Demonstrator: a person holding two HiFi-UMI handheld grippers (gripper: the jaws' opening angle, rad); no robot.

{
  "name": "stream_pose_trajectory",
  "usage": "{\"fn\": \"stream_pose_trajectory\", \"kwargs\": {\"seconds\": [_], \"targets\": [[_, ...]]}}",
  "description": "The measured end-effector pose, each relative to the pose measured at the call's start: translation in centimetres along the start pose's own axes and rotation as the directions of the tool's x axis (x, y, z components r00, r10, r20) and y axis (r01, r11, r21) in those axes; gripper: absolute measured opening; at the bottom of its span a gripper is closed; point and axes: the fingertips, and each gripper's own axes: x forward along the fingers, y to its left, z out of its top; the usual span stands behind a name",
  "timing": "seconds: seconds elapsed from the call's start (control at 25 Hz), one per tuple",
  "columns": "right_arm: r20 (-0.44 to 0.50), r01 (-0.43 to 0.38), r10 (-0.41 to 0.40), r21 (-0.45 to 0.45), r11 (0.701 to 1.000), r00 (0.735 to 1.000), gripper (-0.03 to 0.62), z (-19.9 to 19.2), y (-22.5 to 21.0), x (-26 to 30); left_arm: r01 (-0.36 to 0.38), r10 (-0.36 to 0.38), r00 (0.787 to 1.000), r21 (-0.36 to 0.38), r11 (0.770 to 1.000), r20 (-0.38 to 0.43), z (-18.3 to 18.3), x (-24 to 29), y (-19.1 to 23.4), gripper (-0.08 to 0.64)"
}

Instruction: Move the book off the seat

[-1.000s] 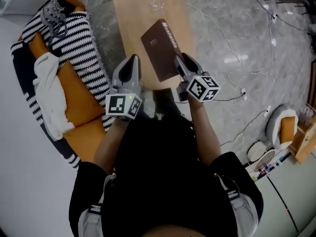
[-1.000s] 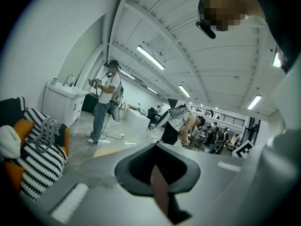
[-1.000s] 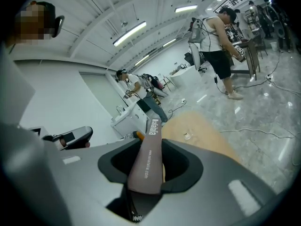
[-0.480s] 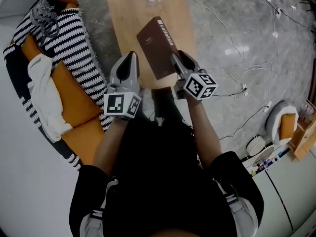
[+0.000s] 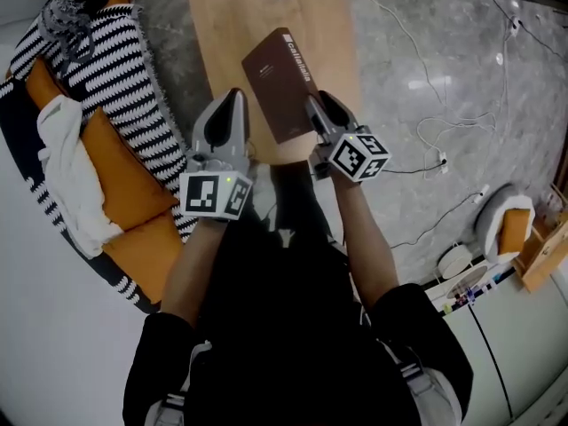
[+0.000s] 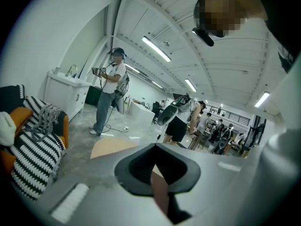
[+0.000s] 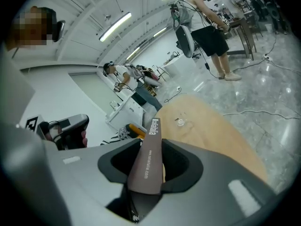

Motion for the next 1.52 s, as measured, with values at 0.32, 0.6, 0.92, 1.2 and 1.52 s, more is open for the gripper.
{"fn": "stream_pose_trajectory", "kwargs": {"seconds": [0.32,0.6,0.92,1.2,1.52], "targets": [[-0.022,-0.014,0.014,0.014,1.000,1.000,0.152,-1.6,-3.7,3.2,-0.032,0.031,0.999,-0.017,0.999,-0.021,-3.0,3.1,2.4,0.006],[-0.021,-0.025,0.026,0.060,0.998,0.999,0.152,-3.3,-6.8,5.6,-0.045,0.045,0.999,-0.034,0.998,-0.022,-5.8,5.3,3.7,0.006],[-0.029,-0.040,0.043,0.095,0.995,0.999,0.152,-5.1,-9.5,7.2,-0.099,0.096,0.995,-0.083,0.992,-0.036,-9.4,6.0,5.7,0.006],[-0.002,-0.057,0.058,0.160,0.986,0.998,0.152,-6.6,-11.8,8.6,-0.103,0.099,0.994,-0.086,0.991,-0.045,-12.0,7.0,6.6,0.006],[0.061,-0.117,0.105,0.242,0.963,0.993,0.153,-8.5,-13.6,9.3,-0.098,0.092,0.994,-0.098,0.990,-0.066,-15.0,7.4,7.1,0.006]]}}
